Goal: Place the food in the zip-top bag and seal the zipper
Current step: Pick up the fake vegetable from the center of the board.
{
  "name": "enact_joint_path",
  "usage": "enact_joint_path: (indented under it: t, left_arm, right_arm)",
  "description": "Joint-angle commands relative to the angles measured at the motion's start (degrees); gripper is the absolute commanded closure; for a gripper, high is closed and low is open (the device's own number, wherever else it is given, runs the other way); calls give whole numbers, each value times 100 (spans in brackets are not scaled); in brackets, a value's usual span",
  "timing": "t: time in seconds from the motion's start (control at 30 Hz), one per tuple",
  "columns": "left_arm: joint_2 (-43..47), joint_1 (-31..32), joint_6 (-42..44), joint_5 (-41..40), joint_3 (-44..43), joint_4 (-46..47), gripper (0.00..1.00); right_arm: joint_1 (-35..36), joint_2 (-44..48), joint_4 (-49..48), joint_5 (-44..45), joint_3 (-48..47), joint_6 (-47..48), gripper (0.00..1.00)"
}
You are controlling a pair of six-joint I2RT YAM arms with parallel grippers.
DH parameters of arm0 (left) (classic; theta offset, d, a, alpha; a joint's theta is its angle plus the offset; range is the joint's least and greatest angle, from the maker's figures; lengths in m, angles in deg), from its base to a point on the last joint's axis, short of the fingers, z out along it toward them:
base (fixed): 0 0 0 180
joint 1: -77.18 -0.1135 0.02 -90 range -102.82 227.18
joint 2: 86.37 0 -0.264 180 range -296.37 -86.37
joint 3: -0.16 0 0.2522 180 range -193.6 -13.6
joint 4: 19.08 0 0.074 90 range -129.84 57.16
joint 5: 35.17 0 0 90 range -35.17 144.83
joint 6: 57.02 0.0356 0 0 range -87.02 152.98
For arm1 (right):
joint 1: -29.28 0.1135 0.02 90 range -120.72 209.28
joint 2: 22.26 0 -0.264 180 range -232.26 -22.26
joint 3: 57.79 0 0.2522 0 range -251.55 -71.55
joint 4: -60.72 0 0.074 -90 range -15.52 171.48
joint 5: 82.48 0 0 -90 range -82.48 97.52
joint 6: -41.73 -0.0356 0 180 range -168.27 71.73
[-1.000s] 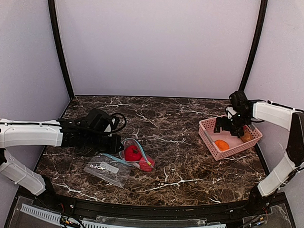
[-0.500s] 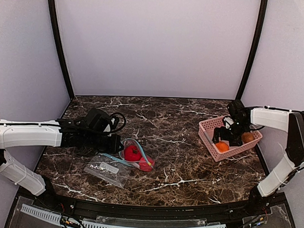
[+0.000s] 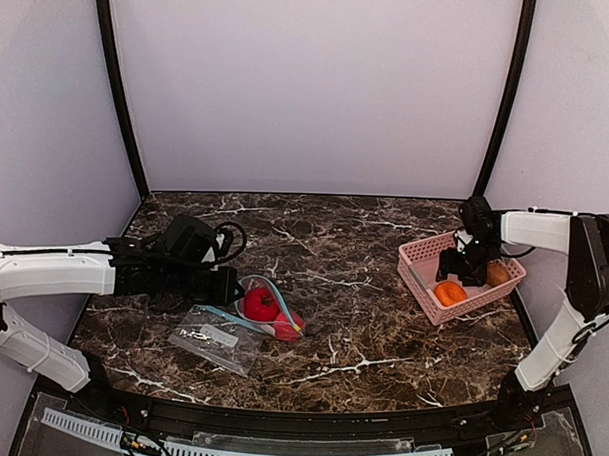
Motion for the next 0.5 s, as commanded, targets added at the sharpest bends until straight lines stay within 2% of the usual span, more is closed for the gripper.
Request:
enact_joint_path:
  t: [0.0,0.17,0.33,0.47]
  left_arm:
    - [223,-22,-45,-117,114,-186,99]
    - [362,-25,-68,-173,163,-228,99]
    - [520,-25,-113,-220,281,-238,99]
    - [550,-25,-92,-205,302,-243,99]
  right_arm:
    - [-228,-160,-174,136,-292,114,27]
    - [-393,-85,-10,353,-486,205,26]
    - [-612,179,153,810,-449,321,11]
    - [-824,173,249,1136,-575,465,7]
